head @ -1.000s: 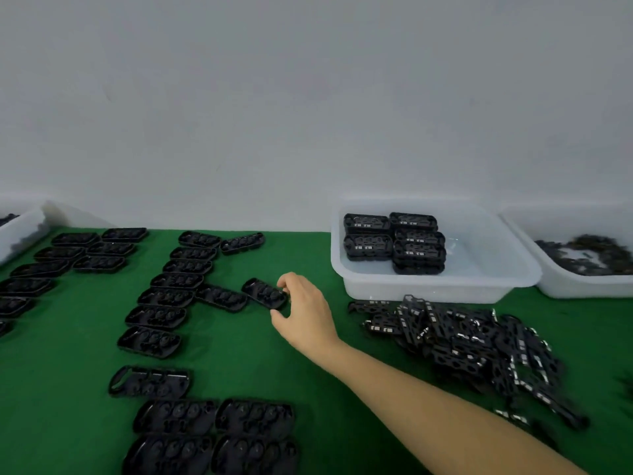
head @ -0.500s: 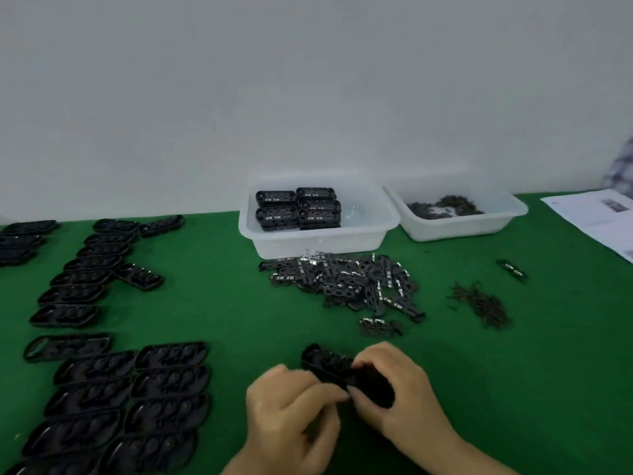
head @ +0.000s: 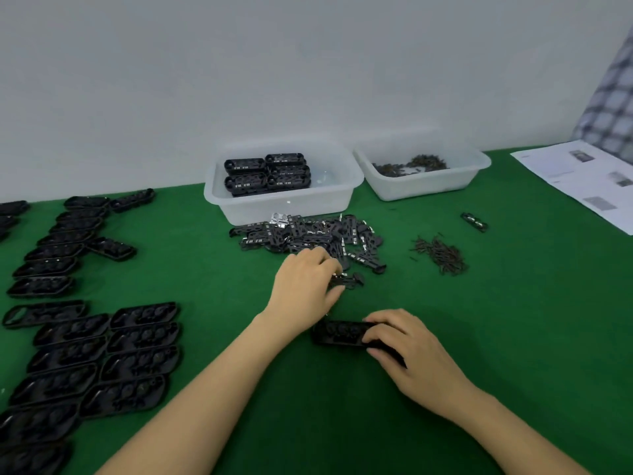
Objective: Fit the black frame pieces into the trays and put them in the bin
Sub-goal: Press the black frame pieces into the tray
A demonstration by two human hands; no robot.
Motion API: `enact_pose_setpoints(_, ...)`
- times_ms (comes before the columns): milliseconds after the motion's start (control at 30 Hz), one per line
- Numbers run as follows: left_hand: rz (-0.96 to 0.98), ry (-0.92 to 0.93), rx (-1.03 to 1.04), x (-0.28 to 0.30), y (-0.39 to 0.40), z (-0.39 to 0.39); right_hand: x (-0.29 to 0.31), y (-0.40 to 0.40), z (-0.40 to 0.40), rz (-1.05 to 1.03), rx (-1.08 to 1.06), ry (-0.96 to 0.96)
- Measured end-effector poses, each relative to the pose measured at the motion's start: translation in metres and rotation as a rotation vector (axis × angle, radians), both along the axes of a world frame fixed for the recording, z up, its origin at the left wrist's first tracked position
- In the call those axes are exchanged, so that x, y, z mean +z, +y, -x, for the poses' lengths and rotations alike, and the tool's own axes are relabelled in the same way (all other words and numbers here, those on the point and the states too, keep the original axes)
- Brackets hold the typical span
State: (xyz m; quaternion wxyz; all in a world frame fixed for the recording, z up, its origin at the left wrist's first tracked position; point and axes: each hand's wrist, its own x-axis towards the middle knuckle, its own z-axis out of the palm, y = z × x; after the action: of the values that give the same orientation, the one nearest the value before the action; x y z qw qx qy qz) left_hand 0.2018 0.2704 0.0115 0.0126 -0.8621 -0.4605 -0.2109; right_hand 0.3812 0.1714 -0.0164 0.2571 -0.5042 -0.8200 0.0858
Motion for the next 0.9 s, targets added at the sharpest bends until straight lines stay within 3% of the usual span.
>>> enact_pose_setpoints(100,0.026,0.1,0.027,-0.008,0.01,-0.008,0.001,0.002,-0.001,0.056,-0.012,0.095)
enact_pose_setpoints(267,-0.005,0.053,0.021,-0.008,0.012,-0.007,0.0,0.003,-0.003,0.157,0.016,0.164)
enact_pose_setpoints(433,0.005,-0.055,0.024,-0.003,0.006,0.014,0.01,0.008,-0.008,0.162,-0.06,0.444)
enact_pose_setpoints(533,0.052,-0.266,0.111,-0.003,0.002,0.034,0.022,0.026,0.001,0.062,-0.086,0.286)
enact_pose_setpoints(667,0.024,-0.493,0.255,-0.014,-0.01,0.046,0.038,0.056,0.032,0.152,0.037,0.003)
enact_pose_setpoints(767,0.023,-0.511,0.285,-0.024,-0.018,0.048,0.037,0.072,0.049,0.288,0.11,-0.075)
enact_pose_setpoints(900,0.072,-0.398,0.207,-0.028,-0.015,0.049,0.03,0.081,0.051,0.402,0.101,-0.077)
